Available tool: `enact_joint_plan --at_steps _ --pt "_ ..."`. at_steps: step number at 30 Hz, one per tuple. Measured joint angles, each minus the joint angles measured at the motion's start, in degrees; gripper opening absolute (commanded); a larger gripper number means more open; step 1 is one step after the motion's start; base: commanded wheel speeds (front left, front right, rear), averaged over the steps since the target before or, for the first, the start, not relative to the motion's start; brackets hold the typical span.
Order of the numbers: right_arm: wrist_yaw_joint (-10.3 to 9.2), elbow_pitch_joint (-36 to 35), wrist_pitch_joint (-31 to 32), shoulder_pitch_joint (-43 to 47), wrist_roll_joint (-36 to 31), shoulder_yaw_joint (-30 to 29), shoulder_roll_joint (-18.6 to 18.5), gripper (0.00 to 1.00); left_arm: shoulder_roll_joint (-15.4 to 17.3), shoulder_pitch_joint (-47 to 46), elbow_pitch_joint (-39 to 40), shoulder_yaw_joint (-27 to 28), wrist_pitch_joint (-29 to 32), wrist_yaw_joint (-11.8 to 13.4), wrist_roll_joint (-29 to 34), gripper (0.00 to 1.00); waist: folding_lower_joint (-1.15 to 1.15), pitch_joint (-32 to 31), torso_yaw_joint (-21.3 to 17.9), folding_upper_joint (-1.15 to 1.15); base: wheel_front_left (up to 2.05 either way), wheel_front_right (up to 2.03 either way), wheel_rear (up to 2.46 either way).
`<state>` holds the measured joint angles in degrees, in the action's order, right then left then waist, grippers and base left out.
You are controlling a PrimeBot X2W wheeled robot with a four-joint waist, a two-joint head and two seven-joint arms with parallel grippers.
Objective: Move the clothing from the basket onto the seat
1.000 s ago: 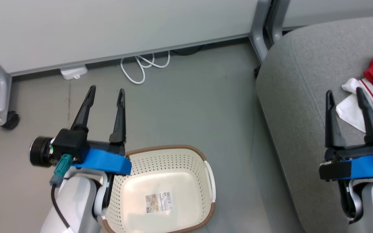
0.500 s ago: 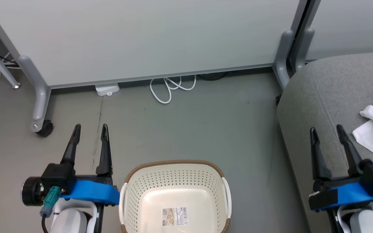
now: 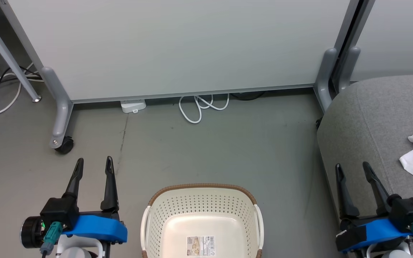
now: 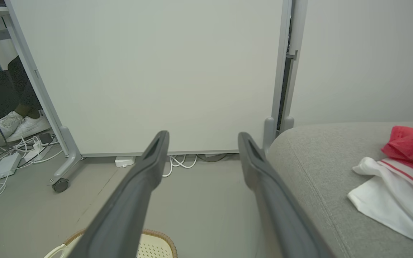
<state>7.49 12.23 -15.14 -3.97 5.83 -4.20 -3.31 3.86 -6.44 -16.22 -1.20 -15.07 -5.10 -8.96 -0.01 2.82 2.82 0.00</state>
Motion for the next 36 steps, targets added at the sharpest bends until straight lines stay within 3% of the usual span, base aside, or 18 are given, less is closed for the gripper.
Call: enact_joint_plan --at_steps 16,17,23,36 --pt "0.00 1.4 0.0 0.8 0.7 0.1 0.3 1.00 -0.8 0.5 -1.3 0.6 0.0 -1.5 1.0 1.00 0.00 -1.4 0.5 0.00 0.00 0.00 0.00" --pt "0.00 1.5 0.0 0.8 0.8 0.2 0.3 0.00 -0.8 0.5 -1.4 0.6 0.0 -1.5 1.2 0.00 0.00 -1.4 0.4 0.00 0.00 0.00 0.00" --pt "0.00 4.6 0.6 1.3 1.4 0.0 0.6 0.00 -1.0 2.8 -4.4 0.6 0.9 -1.5 0.1 0.00 0.01 -1.5 0.4 0.00 0.00 0.00 0.00" --pt "0.00 4.6 4.1 1.2 15.8 -0.4 0.6 0.00 -1.1 2.8 -3.7 1.9 4.4 -1.5 -14.1 0.00 0.01 -1.6 0.1 0.00 0.00 0.00 0.00"
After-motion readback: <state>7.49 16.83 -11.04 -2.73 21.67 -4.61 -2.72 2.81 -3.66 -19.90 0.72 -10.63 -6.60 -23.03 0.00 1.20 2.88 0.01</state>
